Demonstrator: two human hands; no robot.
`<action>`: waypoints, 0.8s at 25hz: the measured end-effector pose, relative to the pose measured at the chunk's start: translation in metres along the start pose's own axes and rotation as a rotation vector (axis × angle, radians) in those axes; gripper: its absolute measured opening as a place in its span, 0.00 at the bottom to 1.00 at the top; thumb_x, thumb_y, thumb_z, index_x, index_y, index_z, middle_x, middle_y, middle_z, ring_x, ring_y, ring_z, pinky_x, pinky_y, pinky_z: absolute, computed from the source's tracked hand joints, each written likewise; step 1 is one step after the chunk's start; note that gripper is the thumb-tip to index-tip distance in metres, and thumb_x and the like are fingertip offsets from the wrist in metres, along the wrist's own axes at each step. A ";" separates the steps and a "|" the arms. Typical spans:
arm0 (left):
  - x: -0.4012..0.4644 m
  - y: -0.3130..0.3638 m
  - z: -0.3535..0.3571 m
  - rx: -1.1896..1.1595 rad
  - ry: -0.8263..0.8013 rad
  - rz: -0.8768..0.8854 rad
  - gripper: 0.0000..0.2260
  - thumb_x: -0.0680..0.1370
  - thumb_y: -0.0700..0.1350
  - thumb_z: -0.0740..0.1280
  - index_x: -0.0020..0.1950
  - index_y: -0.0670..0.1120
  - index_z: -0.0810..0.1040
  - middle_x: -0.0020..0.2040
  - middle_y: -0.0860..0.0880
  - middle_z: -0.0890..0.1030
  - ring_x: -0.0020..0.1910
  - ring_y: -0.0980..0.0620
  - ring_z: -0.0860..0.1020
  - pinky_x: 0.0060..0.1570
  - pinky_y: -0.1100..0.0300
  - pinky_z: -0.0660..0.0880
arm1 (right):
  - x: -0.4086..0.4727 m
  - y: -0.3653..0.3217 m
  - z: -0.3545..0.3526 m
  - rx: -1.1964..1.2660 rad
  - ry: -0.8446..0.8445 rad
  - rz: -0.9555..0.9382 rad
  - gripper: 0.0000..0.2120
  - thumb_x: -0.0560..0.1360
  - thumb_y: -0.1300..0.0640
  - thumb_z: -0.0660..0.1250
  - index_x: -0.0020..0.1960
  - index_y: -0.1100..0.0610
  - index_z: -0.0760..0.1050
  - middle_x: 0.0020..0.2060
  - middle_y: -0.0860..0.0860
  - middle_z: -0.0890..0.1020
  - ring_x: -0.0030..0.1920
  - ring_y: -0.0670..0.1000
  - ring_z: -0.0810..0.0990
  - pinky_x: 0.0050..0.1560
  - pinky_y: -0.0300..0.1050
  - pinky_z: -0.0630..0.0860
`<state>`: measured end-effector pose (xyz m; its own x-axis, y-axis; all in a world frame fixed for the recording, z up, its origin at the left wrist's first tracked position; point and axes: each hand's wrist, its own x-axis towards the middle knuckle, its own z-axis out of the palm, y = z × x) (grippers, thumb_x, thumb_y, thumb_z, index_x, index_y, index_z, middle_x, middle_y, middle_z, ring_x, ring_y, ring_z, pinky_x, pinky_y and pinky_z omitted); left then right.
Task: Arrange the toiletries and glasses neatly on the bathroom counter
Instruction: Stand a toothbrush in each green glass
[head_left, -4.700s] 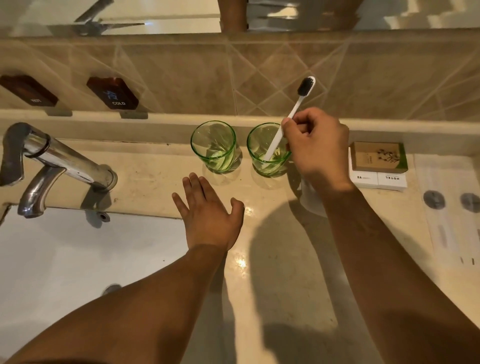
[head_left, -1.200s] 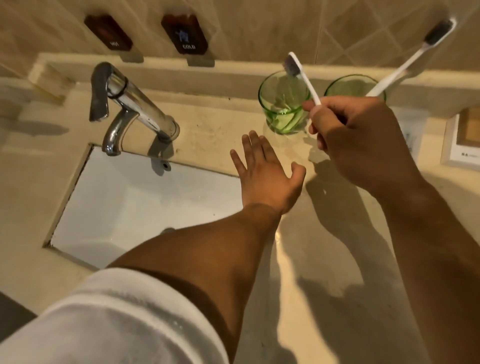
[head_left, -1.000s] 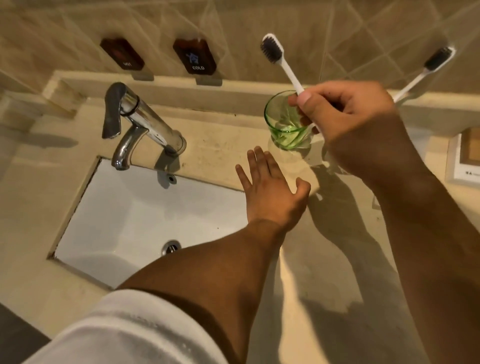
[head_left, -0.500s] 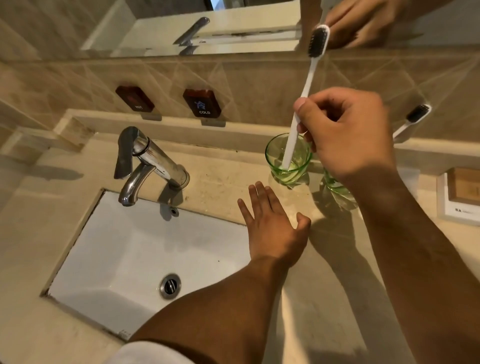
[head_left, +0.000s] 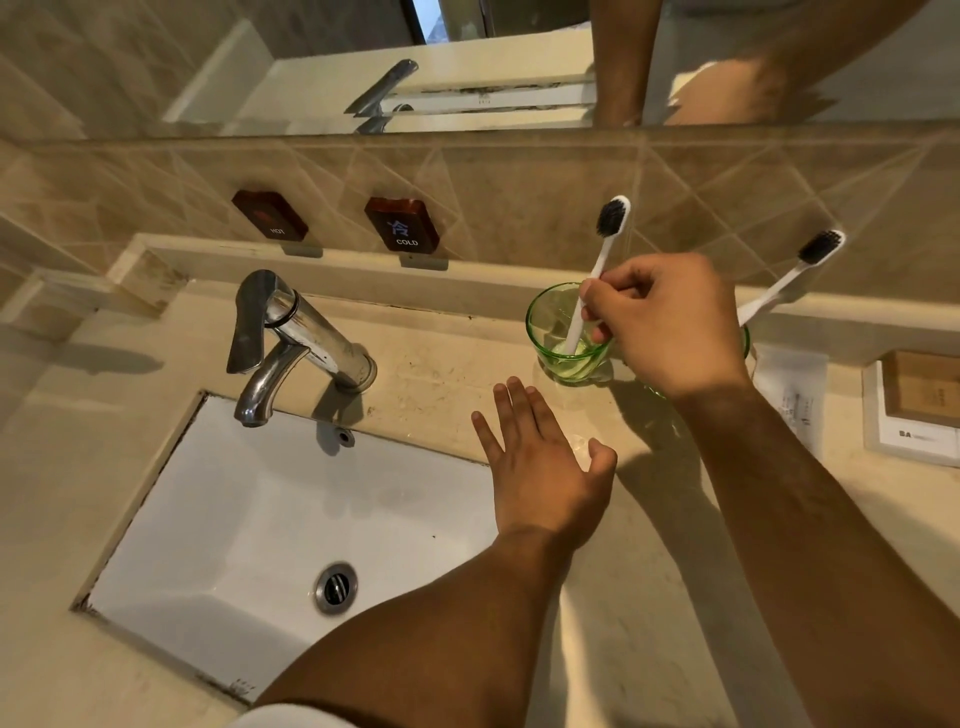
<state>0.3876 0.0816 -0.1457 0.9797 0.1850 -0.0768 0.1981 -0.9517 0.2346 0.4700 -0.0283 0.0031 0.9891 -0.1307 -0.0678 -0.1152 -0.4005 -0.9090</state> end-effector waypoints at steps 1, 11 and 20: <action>0.000 0.000 0.000 -0.002 0.002 -0.001 0.40 0.77 0.66 0.48 0.82 0.45 0.42 0.83 0.44 0.40 0.80 0.48 0.32 0.75 0.44 0.26 | 0.001 0.001 0.002 -0.009 0.004 0.005 0.09 0.76 0.52 0.72 0.38 0.51 0.83 0.30 0.47 0.85 0.30 0.43 0.84 0.42 0.51 0.84; 0.000 0.000 0.002 0.037 0.025 -0.006 0.40 0.77 0.68 0.47 0.83 0.46 0.44 0.83 0.45 0.40 0.80 0.47 0.32 0.75 0.43 0.27 | 0.015 0.011 0.013 -0.199 0.007 0.036 0.12 0.76 0.49 0.71 0.36 0.52 0.84 0.31 0.47 0.84 0.35 0.50 0.83 0.40 0.43 0.76; 0.001 0.000 0.001 0.055 -0.010 -0.018 0.40 0.77 0.69 0.44 0.83 0.47 0.42 0.83 0.46 0.37 0.80 0.46 0.32 0.76 0.42 0.28 | 0.024 0.018 0.012 -0.236 0.065 0.035 0.08 0.74 0.48 0.73 0.43 0.52 0.86 0.36 0.49 0.86 0.38 0.51 0.83 0.43 0.45 0.78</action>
<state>0.3881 0.0816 -0.1466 0.9756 0.1999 -0.0906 0.2134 -0.9604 0.1792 0.4927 -0.0281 -0.0201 0.9770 -0.2035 -0.0635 -0.1748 -0.5942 -0.7851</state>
